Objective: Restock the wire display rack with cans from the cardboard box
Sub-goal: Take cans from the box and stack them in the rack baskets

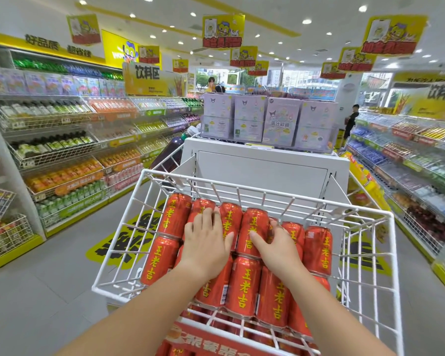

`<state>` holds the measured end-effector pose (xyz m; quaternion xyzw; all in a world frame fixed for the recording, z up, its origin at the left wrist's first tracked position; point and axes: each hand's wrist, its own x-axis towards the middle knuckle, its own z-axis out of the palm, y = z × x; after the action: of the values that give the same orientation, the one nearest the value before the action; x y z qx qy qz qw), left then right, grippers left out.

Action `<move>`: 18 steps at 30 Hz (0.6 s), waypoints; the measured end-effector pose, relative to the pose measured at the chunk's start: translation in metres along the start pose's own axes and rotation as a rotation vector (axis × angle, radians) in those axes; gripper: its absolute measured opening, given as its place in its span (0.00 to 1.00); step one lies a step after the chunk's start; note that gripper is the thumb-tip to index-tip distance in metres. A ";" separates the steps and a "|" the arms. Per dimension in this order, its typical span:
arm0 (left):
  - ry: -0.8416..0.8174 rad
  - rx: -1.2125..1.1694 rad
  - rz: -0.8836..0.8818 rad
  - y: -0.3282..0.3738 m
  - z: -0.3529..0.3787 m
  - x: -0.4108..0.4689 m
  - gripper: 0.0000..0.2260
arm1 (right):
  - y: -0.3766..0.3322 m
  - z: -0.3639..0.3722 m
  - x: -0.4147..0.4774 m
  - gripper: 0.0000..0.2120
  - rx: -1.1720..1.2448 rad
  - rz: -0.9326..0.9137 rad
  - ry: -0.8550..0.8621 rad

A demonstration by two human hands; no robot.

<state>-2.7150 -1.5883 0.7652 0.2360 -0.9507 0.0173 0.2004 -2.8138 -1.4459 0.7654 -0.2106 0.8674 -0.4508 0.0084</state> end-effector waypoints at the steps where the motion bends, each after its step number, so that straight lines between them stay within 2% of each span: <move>1: -0.007 0.007 0.010 -0.002 0.002 -0.002 0.32 | 0.000 0.000 0.000 0.39 -0.019 -0.007 -0.003; 11: -0.105 0.102 0.084 -0.016 -0.003 -0.009 0.33 | -0.008 0.007 -0.008 0.37 -0.233 0.015 -0.065; 18: -0.135 0.132 0.124 -0.036 -0.012 -0.029 0.35 | -0.015 0.002 -0.046 0.36 -0.499 -0.112 0.041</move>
<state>-2.6713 -1.6059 0.7624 0.1902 -0.9716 0.0764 0.1185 -2.7662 -1.4378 0.7678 -0.2448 0.9388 -0.2265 -0.0862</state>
